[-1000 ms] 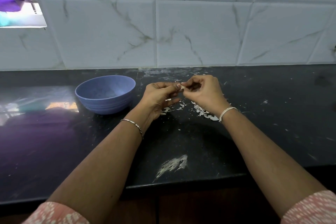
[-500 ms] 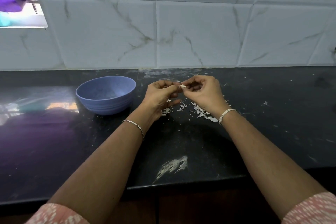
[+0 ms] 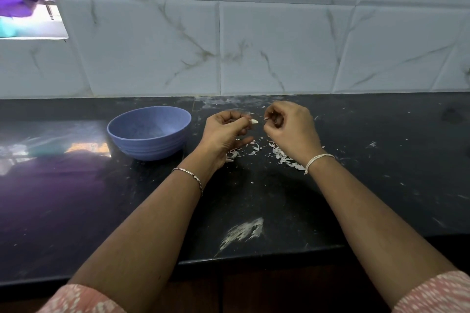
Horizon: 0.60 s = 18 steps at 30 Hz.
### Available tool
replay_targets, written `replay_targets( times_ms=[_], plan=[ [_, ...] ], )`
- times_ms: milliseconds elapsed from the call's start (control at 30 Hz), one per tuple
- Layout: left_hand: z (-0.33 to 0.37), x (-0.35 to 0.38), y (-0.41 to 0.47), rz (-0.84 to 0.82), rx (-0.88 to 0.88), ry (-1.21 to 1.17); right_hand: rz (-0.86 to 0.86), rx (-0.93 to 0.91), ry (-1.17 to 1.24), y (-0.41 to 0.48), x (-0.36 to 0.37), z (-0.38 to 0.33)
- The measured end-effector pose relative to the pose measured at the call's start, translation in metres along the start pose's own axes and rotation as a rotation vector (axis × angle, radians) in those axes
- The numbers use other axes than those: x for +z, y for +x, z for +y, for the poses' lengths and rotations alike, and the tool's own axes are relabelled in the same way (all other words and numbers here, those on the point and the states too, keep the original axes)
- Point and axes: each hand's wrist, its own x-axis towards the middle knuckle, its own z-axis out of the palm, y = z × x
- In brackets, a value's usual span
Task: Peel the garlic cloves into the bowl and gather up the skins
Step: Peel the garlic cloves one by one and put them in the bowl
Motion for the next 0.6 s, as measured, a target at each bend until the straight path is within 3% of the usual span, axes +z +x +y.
replay_targets(
  times_ms=[167,333,500,600],
  plan=[
    [-0.001,-0.001,0.001,-0.014,-0.02,0.004,-0.128,0.069,-0.132,0.0,-0.013,0.009],
    [-0.003,-0.002,0.0,-0.046,-0.026,0.032,-0.096,0.1,-0.155,0.002,-0.013,0.008],
    [-0.004,0.0,-0.002,-0.056,-0.02,0.059,-0.073,0.121,0.136,0.002,-0.006,0.002],
    [-0.003,0.0,-0.002,-0.068,-0.017,0.067,-0.126,0.132,0.161,0.002,-0.003,0.001]
  ],
)
